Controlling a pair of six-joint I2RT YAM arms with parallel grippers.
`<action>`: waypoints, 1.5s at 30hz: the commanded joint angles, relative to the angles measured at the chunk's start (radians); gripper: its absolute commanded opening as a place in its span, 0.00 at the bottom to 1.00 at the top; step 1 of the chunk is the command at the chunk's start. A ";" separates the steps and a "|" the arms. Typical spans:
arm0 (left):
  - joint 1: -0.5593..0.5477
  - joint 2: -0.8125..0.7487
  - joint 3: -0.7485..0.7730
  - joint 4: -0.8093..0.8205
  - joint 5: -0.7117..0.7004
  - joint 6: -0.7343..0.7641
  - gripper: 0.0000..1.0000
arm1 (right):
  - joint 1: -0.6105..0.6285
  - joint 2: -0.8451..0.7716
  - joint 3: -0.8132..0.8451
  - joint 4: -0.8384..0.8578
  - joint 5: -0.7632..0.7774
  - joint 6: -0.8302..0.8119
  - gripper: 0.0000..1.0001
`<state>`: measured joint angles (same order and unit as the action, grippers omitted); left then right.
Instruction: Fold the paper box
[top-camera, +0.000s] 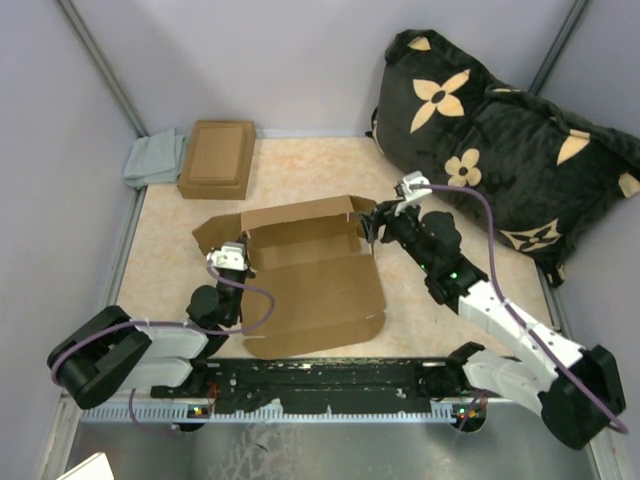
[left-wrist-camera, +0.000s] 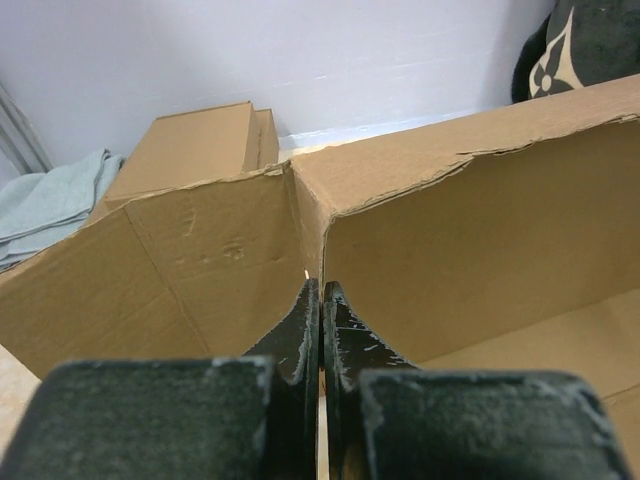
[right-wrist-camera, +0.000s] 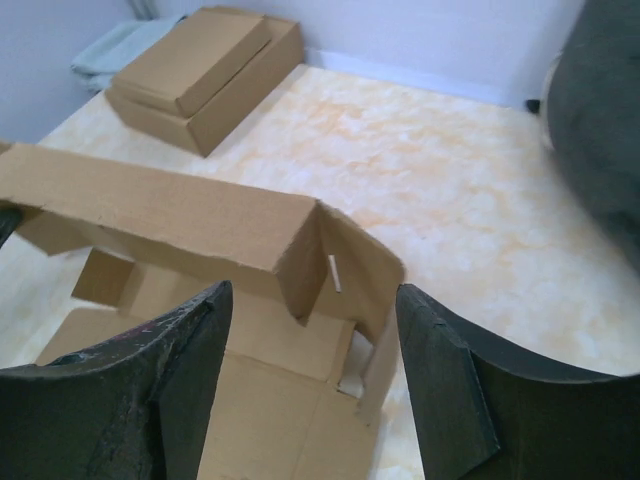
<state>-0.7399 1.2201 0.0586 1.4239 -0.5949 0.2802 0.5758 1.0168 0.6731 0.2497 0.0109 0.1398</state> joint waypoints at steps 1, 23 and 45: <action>-0.007 0.027 -0.008 0.097 0.009 -0.053 0.00 | -0.026 -0.068 -0.040 0.026 0.160 -0.014 0.67; -0.007 0.033 0.045 -0.067 0.007 -0.113 0.00 | -0.260 0.327 -0.054 0.249 -0.413 -0.075 0.64; -0.007 -0.001 0.018 -0.101 0.103 -0.134 0.00 | -0.148 0.440 -0.057 0.398 -0.398 -0.077 0.63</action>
<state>-0.7399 1.2217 0.0879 1.3010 -0.5335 0.1539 0.4053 1.4124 0.6022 0.4904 -0.4156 0.0498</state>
